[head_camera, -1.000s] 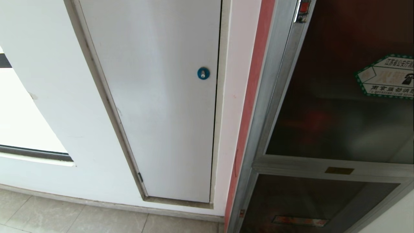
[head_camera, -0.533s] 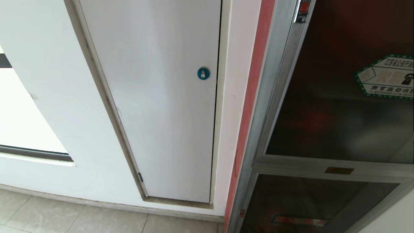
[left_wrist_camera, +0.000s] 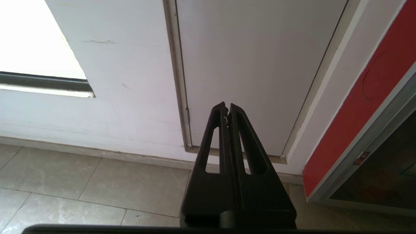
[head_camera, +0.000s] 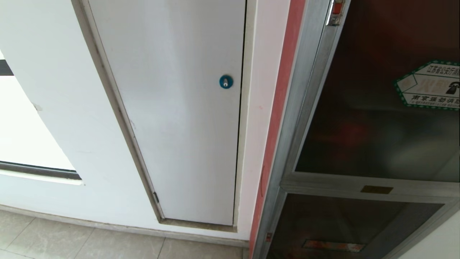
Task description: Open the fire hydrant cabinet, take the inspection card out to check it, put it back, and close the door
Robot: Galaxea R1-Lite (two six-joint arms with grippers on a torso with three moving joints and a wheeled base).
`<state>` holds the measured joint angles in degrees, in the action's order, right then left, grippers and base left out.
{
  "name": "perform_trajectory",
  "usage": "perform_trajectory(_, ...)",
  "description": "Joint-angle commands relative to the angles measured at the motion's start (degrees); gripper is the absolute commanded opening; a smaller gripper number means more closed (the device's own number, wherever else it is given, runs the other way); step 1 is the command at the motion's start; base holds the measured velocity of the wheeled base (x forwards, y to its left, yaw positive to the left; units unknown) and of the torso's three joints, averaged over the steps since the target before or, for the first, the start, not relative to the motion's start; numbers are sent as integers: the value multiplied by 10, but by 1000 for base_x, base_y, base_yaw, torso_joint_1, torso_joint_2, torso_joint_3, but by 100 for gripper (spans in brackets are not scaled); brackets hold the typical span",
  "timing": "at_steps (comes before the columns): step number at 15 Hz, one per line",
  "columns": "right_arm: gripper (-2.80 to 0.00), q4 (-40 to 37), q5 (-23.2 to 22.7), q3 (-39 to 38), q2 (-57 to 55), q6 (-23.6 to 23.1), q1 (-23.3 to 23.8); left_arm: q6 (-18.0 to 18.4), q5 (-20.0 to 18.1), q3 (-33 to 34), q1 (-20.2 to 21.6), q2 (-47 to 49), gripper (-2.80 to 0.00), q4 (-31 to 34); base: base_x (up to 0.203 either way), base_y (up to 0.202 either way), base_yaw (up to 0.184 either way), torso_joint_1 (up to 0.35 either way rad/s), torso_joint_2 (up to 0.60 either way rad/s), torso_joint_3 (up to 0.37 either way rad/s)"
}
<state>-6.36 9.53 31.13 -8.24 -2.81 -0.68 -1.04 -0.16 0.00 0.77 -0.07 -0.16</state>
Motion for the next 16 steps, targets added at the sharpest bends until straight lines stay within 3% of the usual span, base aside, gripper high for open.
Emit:
perform_trajectory(1,-280,-3,-38,-53,71,1,2,0,0,0,0,1,-280,0,0,0,0,0,0,0)
perform_trajectory(6,-280,19,-59,-154,82,22,2,0,0,0,0,1,-280,0,0,0,0,0,0,0)
perform_trajectory(11,-280,151,-58,-282,82,19,2,0,0,0,0,1,-280,0,0,0,0,0,0,0)
perform_trajectory(16,-280,145,-71,-311,82,36,2,0,0,1,0,1,-280,0,0,0,0,0,0,0)
